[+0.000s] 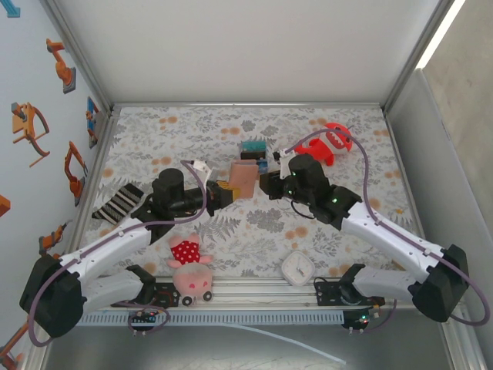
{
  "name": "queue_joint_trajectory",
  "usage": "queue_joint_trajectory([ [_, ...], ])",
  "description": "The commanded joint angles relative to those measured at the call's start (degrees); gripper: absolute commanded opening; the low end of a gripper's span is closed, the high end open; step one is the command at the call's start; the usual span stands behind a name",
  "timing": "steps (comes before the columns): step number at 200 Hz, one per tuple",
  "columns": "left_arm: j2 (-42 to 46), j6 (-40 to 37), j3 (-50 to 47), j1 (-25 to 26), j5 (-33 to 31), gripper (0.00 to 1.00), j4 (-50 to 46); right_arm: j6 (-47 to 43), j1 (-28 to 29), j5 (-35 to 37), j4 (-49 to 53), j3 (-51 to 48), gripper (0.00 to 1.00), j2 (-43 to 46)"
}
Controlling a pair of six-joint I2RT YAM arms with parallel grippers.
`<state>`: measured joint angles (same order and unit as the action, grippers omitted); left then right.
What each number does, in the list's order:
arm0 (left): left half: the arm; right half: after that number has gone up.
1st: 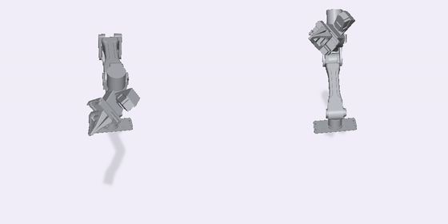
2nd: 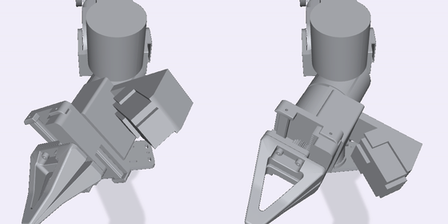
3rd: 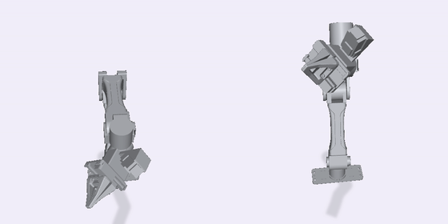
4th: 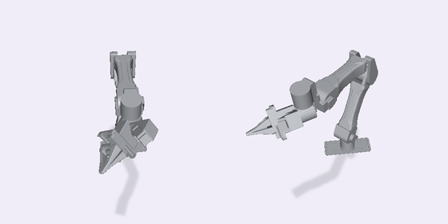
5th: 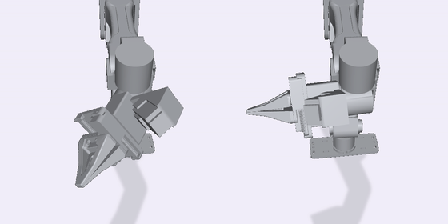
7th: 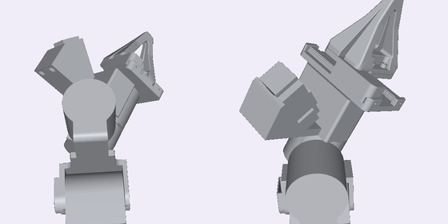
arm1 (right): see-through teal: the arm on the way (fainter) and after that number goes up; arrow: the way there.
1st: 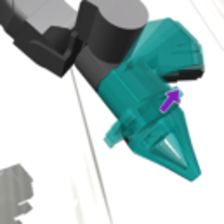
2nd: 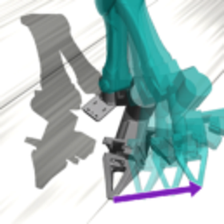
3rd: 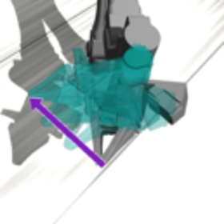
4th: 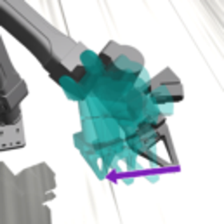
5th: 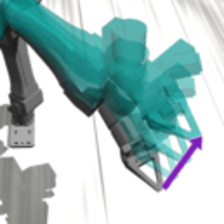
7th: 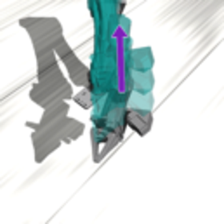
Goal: Take the credit cards out of the card holder
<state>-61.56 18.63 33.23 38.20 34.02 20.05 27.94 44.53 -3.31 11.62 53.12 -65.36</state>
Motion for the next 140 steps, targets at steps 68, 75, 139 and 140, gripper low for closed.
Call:
queue_joint_trajectory([
  [68,2.7,0.1,-0.2,-0.3,5.2,0.00,3.2,-0.6,-5.3,-9.1,-8.2,-5.1,0.25,2.3],
  [75,2.8,0.1,-0.2,-0.3,5.2,0.00,3.2,-0.5,-5.6,-10.0,-9.0,-5.7,0.26,2.4],
  [139,3.6,2.3,-1.6,-0.5,5.7,0.00,6.8,2.0,-9.7,-14.8,-15.5,-10.6,0.32,2.2],
  [140,3.6,2.3,-1.6,-0.5,5.7,0.00,6.9,2.1,-9.7,-14.9,-15.6,-10.7,0.32,2.2],
])
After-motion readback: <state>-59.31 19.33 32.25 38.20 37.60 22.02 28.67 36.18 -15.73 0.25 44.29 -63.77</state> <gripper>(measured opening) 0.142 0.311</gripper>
